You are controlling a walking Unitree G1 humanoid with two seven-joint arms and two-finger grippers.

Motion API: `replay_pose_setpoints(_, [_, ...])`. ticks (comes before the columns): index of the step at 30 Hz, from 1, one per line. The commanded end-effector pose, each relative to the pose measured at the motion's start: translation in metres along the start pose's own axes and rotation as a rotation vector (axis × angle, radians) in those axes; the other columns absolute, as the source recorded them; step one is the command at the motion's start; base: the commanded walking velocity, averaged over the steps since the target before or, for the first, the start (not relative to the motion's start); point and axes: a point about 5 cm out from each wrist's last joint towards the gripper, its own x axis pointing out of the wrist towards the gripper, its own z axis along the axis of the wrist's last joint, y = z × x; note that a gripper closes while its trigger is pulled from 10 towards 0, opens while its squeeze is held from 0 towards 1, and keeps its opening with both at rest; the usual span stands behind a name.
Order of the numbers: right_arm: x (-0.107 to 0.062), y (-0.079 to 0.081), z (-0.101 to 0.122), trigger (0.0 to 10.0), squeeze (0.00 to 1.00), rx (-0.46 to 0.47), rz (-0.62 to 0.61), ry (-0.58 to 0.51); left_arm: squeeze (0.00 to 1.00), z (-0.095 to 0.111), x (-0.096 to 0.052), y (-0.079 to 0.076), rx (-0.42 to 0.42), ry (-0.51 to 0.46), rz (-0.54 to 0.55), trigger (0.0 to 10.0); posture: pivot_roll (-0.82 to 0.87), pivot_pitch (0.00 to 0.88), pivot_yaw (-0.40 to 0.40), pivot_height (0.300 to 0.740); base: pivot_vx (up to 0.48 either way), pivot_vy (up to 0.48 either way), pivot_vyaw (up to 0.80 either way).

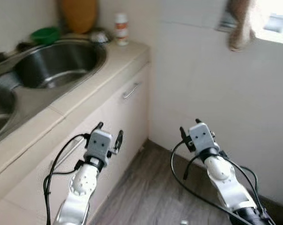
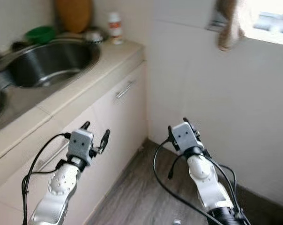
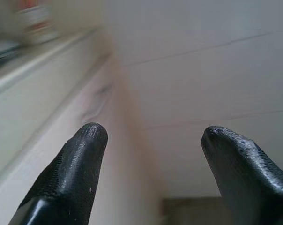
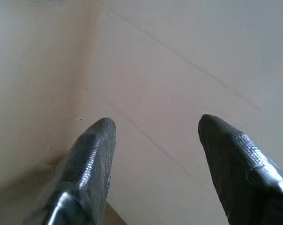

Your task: Kitchen organization

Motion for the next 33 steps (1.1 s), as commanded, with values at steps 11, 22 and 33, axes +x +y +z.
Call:
replay_pose_setpoints(11, [0.0011, -0.0063, 0.0011, 10.0, 0.00, -0.014, -0.018, -0.002, 0.00, 0.0048, 0.0029, -0.0028, -0.009, -0.021, 0.001, 10.0, -0.15, 0.000, 0.047, 0.740, 0.000, -0.218, -0.79])
replay_pose_setpoints(22, [0.0014, -0.0070, 0.0014, 10.0, 0.00, -0.012, -0.021, -0.002, 0.00, 0.0051, 0.0035, -0.0034, -0.005, -0.024, -0.003, 10.0, -0.15, 0.000, 0.046, 0.740, 0.000, 0.000, -0.78])
replay_pose_setpoints(33, [0.0018, -0.0049, 0.0064, 10.0, 0.00, -0.079, -0.011, -0.036, 0.00, 0.0049, 0.0037, -0.0028, -0.008, -0.018, -0.003, 10.0, -0.15, 0.000, 0.051, 0.740, 0.000, 0.000, -0.48])
